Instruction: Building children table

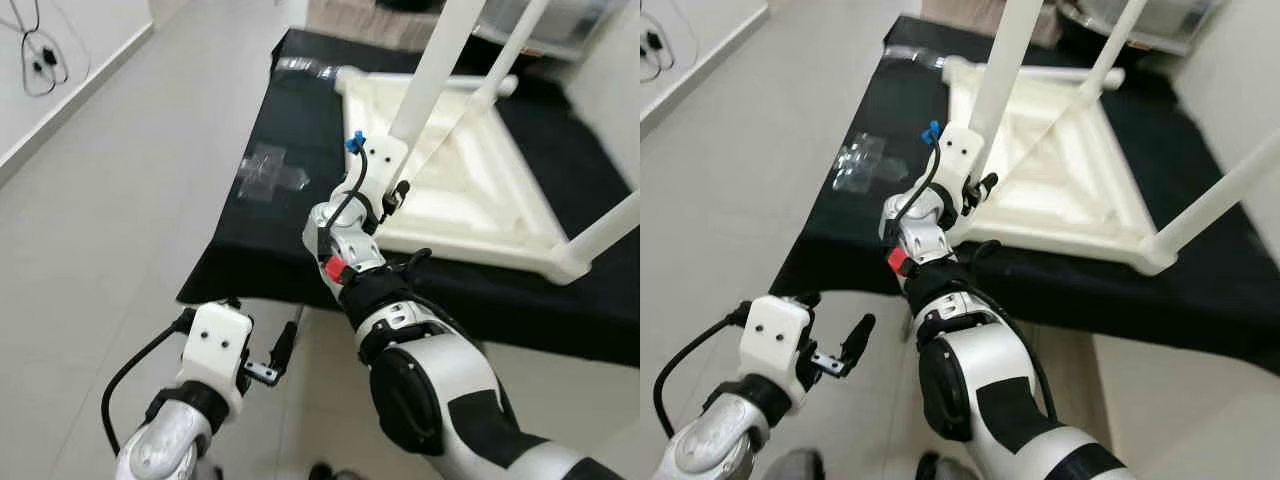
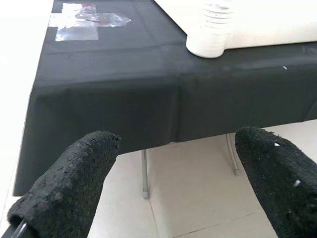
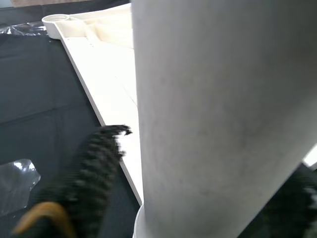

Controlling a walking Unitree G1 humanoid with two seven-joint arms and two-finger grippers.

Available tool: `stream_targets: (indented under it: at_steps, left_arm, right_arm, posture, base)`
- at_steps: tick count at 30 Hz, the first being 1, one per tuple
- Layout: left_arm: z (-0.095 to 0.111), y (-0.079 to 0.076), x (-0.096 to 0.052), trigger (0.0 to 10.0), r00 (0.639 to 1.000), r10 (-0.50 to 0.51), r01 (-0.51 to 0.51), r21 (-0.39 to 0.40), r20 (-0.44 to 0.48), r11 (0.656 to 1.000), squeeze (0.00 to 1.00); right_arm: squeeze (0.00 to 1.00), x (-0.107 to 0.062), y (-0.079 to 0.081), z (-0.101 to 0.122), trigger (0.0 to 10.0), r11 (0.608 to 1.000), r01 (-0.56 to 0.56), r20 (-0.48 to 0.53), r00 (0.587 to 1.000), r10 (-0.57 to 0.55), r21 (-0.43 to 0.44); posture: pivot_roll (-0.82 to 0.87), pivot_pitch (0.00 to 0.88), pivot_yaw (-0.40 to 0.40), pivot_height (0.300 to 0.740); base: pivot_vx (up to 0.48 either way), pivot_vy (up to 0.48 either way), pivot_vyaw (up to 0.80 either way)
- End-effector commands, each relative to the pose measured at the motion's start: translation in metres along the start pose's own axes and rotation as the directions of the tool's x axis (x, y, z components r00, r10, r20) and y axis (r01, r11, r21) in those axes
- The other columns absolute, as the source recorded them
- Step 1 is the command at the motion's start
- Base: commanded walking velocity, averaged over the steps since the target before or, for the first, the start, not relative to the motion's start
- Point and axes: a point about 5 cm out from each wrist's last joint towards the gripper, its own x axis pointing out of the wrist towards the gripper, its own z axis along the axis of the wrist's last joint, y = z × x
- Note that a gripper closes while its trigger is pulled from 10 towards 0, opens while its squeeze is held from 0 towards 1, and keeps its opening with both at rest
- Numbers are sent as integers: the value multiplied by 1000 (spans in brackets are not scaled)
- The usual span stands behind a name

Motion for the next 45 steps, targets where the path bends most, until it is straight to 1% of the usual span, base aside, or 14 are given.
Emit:
stream_targets:
  at_steps: [1, 4, 5, 22, 25, 28, 35, 37, 38, 39, 41, 42, 43, 45]
  left_arm:
    - [-3, -3, 0, 10000, 1000, -12, 12, -4, -6, 1000, 0]
    - [-3, -3, 0, 10000, 1000, -14, 14, -1, -6, 1000, 0]
    - [-3, -3, 1, 10000, 1000, -15, 15, 0, -6, 1000, 0]
    - [-6, -2, 4, 10000, 1000, -12, 12, -5, -6, 1000, 0]
    - [-6, -2, 4, 10000, 1000, -16, 16, 1, -1, 1000, 0]
    - [-6, -2, 4, 10000, 1000, -16, 16, 3, 0, 1000, 0]
    - [-7, -3, 3, 10000, 1000, -17, 17, 2, -1, 1000, 0]
    - [-7, -3, 3, 10000, 1000, -17, 17, 2, -1, 1000, 0]
    - [-7, -3, 3, 10000, 1000, -17, 17, 1, 1, 1000, 0]
    - [-6, -3, 3, 10000, 1000, -18, 18, 2, 1, 1000, 0]
    - [-6, -3, 3, 10000, 1000, -18, 18, 2, 1, 1000, 0]
    - [-6, -2, 3, 10000, 1000, -17, 17, 3, 3, 1000, 0]
    - [-6, -2, 3, 10000, 1000, -17, 17, 3, 3, 1000, 0]
    - [-6, -2, 3, 10000, 1000, -17, 17, 4, 3, 1000, 0]
  right_arm:
    - [1000, 3, -1, 5, 10000, 1000, -6, 7, 1000, 6, 28]
    - [988, 0, 3, 7, 10000, 997, -54, 12, 998, 53, 58]
    - [0, -1, 5, 9, 10000, 994, -86, 24, 996, 85, 63]
    - [0, 19, -28, 32, 10000, 917, -392, 288, 873, 394, -67]
    - [0, 26, -37, 37, 10000, 818, -567, 323, 760, 564, -95]
    - [0, 26, -37, 37, 10000, 801, -592, 323, 744, 585, -88]
    - [0, 38, -42, 52, 10000, 669, -735, 316, 612, 725, -113]
    - [0, 38, -42, 52, 10000, 669, -735, 316, 612, 725, -113]
    - [0, 42, -40, 59, 10000, 544, -831, 271, 500, 822, -118]
    - [0, 43, -39, 61, 10000, 494, -859, 249, 454, 856, -132]
    - [0, 43, -39, 61, 10000, 494, -859, 249, 454, 856, -132]
    - [0, 45, -39, 64, 10000, 413, -899, 207, 380, 901, -144]
    - [0, 45, -39, 64, 10000, 413, -899, 207, 380, 901, -144]
    - [0, 44, -36, 65, 10000, 319, -940, 163, 297, 941, -124]
  posture:
    - [158, 208, -149, 740]
    - [155, 206, -145, 740]
    - [155, 206, -145, 740]
    - [141, 184, -139, 740]
    - [143, 174, -140, 740]
    - [143, 174, -140, 740]
    - [148, 174, -139, 740]
    - [148, 174, -139, 740]
    - [150, 176, -142, 740]
    - [152, 179, -145, 740]
    - [152, 179, -145, 740]
    - [152, 179, -145, 740]
    - [152, 179, -145, 740]
    - [152, 179, -145, 740]
  base:
    - [0, 0, 0]
    - [0, 0, 0]
    - [0, 0, 0]
    - [0, 0, 0]
    - [0, 0, 0]
    - [0, 0, 0]
    - [0, 0, 0]
    - [0, 0, 0]
    - [0, 0, 0]
    - [0, 0, 0]
    - [0, 0, 0]
    - [0, 0, 0]
    - [0, 0, 0]
    - [0, 0, 0]
